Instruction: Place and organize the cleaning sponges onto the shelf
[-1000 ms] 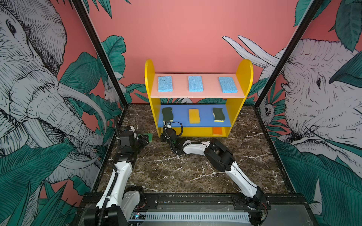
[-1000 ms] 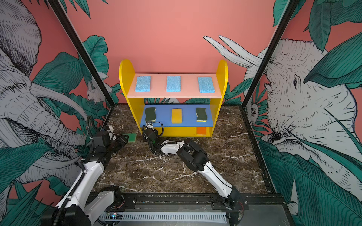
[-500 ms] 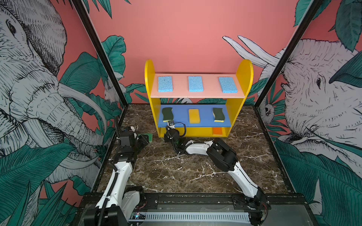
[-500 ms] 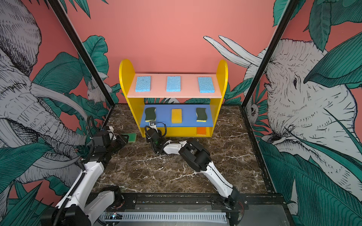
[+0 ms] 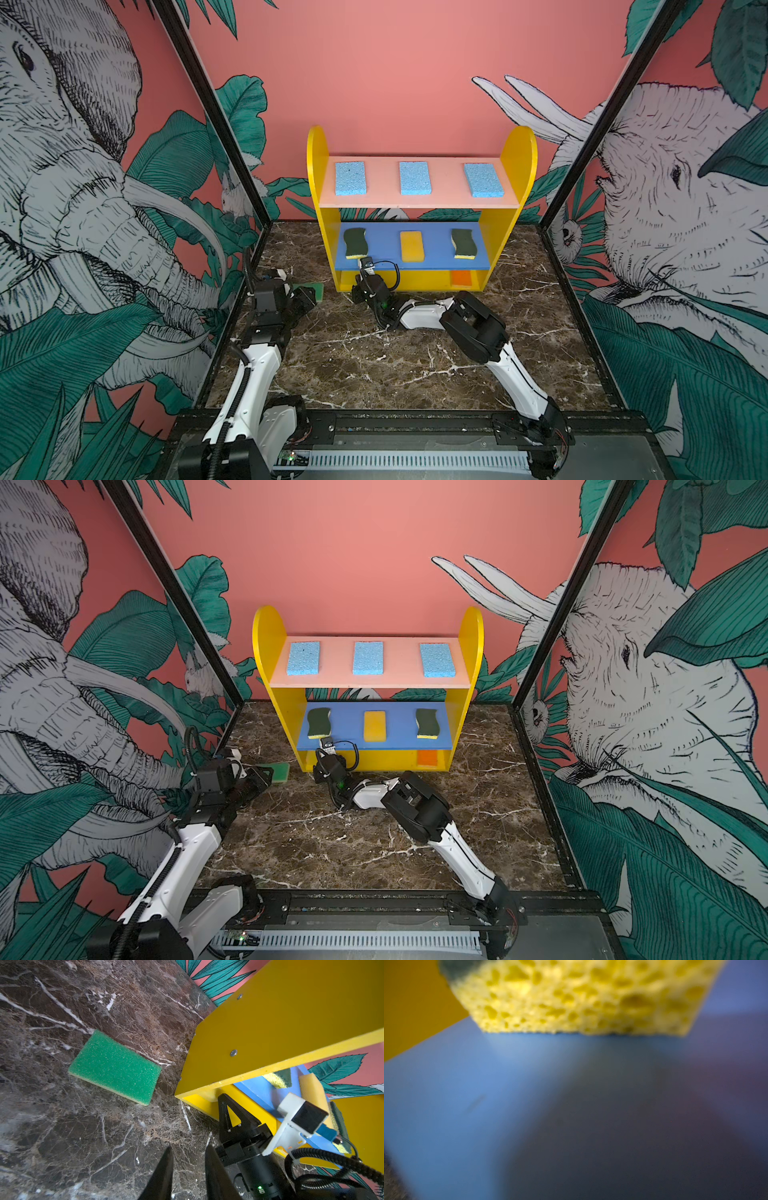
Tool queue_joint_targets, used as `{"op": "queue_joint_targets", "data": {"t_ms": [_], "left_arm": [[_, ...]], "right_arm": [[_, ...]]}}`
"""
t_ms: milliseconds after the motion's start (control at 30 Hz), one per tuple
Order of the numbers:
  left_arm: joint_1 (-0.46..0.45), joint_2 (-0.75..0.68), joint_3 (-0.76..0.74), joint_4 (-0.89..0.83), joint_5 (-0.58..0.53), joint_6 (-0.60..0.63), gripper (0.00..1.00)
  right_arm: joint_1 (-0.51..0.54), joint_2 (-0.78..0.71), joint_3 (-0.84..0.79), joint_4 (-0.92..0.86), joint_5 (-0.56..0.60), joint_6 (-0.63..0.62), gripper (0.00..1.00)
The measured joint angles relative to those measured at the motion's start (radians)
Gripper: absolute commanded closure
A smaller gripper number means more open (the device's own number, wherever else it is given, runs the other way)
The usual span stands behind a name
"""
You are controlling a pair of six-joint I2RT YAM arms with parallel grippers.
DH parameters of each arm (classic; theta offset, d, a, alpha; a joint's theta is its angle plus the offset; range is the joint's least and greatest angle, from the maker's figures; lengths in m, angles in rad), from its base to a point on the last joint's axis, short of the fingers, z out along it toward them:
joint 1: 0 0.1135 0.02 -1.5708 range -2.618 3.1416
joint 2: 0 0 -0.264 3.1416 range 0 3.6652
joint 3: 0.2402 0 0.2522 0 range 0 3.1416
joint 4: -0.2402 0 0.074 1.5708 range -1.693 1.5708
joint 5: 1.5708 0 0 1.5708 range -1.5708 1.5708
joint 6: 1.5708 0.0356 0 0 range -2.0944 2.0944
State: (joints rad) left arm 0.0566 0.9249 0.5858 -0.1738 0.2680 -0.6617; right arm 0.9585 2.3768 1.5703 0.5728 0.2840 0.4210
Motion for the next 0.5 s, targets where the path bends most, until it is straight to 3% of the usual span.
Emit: {"op": "queue_joint_targets", "data": {"t_ms": [500], "left_arm": [[-0.012, -0.021, -0.010, 0.000, -0.023, 0.000, 0.71]], "right_arm": [[0.003, 0.027, 0.094, -0.098, -0.094, -0.002, 1.00]]}}
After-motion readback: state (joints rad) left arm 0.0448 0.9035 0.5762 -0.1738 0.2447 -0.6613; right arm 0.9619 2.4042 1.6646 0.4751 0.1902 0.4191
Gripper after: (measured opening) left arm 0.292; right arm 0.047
